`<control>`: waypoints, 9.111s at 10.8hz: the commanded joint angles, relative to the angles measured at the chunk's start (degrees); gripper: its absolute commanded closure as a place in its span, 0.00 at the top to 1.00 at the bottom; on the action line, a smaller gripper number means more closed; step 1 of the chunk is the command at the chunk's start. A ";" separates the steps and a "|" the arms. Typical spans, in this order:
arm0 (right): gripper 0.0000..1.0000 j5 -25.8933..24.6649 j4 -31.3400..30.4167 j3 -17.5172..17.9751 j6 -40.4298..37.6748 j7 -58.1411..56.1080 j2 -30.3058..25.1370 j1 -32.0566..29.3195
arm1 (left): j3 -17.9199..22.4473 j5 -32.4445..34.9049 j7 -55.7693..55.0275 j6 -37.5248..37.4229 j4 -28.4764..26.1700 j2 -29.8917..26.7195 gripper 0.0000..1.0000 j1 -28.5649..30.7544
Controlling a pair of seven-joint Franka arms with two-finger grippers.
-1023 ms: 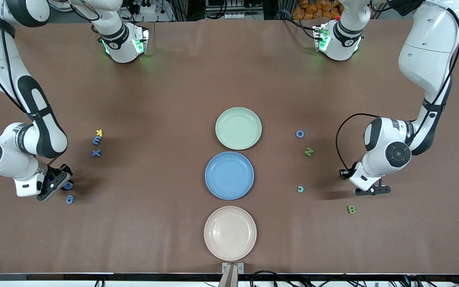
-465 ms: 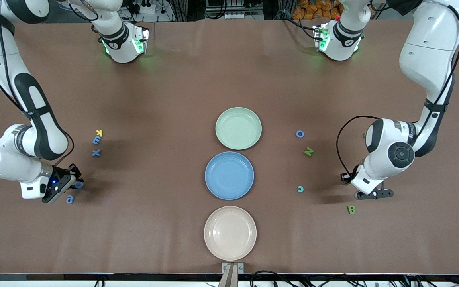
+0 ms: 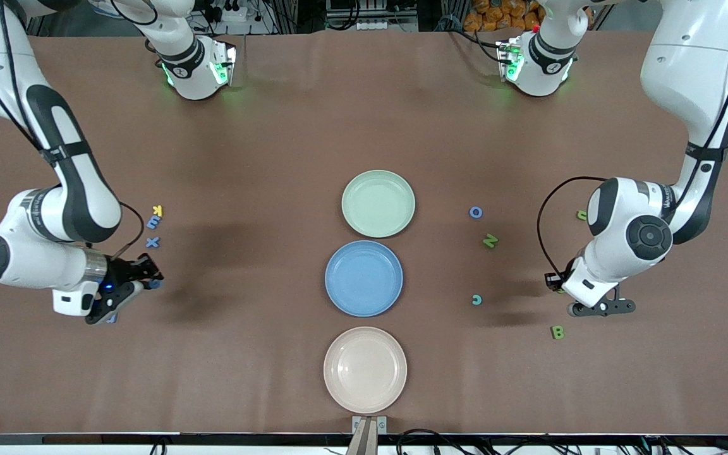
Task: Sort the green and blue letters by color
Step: 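Carry blue c toward the blue plate while the left gripper carries p, then release c onto the blue plate while the left gripper drops p on green, then move the right gripper to blue x while the left gripper reaches green u, then grasp blue x with the right gripper while the left gripper grasps u, then place x on the blue plate while the left gripper lifts green u, then carry u to the green plate while the right gripper reaches blue m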
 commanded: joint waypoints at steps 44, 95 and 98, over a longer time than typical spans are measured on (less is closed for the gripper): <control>0.85 4.50 -36.09 -25.80 23.81 16.41 -18.10 17.74 | -14.57 11.37 -2.77 3.40 -28.65 -15.14 1.00 17.08; 1.00 3.36 10.55 -5.06 -4.29 92.75 2.35 33.41 | -31.98 20.60 -15.59 21.08 -26.92 -6.28 0.00 25.92; 1.00 3.27 -5.64 -5.32 -6.31 75.95 -11.55 25.68 | -32.94 20.60 -27.30 20.73 -24.62 -6.71 0.00 21.42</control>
